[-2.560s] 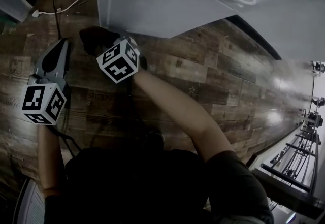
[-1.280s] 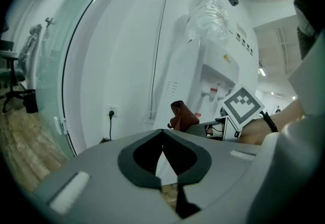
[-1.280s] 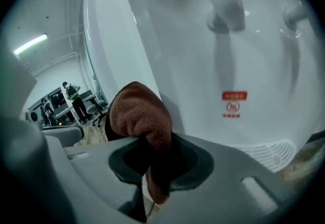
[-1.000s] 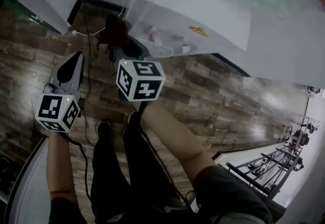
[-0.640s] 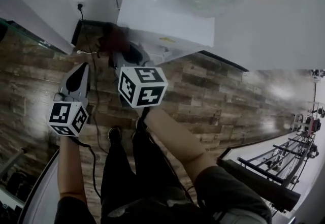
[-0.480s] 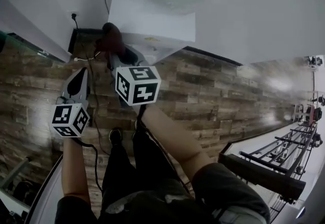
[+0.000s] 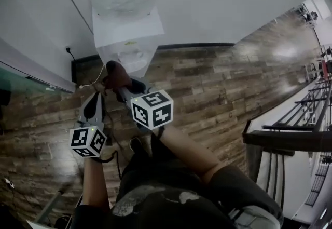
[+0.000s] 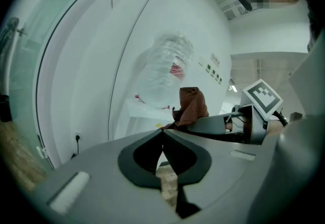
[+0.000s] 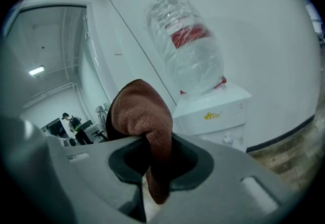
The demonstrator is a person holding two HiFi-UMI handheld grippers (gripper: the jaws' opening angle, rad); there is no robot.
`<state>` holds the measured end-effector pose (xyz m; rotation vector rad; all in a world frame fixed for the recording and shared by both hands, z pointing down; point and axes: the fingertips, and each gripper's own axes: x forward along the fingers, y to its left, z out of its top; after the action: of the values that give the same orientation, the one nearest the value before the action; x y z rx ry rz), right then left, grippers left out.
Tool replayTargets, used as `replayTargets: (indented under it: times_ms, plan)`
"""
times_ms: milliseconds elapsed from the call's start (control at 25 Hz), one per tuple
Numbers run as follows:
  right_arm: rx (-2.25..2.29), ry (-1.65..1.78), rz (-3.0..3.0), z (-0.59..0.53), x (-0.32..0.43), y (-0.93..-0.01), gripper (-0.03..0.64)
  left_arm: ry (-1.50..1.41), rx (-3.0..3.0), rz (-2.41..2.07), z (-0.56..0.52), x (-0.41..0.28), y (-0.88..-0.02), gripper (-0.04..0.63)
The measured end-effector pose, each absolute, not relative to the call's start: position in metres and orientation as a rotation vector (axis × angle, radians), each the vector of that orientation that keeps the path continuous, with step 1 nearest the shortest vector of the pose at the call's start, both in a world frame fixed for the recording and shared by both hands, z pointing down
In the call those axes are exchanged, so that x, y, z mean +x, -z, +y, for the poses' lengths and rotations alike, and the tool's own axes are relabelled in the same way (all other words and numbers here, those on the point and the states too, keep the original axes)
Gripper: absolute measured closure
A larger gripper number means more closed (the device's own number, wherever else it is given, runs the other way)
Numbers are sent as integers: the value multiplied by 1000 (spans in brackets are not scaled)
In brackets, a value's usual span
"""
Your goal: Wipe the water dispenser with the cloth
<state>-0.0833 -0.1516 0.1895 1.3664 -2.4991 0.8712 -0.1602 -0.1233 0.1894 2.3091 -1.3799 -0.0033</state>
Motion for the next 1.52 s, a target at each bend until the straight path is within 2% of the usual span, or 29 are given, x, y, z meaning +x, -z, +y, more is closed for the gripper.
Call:
replayTargets:
  times_ms: [360,720,1000,1280,1520]
  plan:
    - [1414,-887,-2511,-58,-39,-183,548,-76,2393,-1186,-66,-129,-190,575]
    - [1422,-989,-2564,37,24,-194,549,-144,2414,-1202,17,-89,-182,575]
    - [1475,-985,-2603,124,113,-187,549,-107,2460,-1289,110,-28,-167,575]
    - [1526,-950,-2591,210,192,-185,551,-47,2389,-1422,198,-8,-161,575]
    - [1440,-1004,-2645,221,188,-192,551,-100,2323,-1457,248,-10,-171,575]
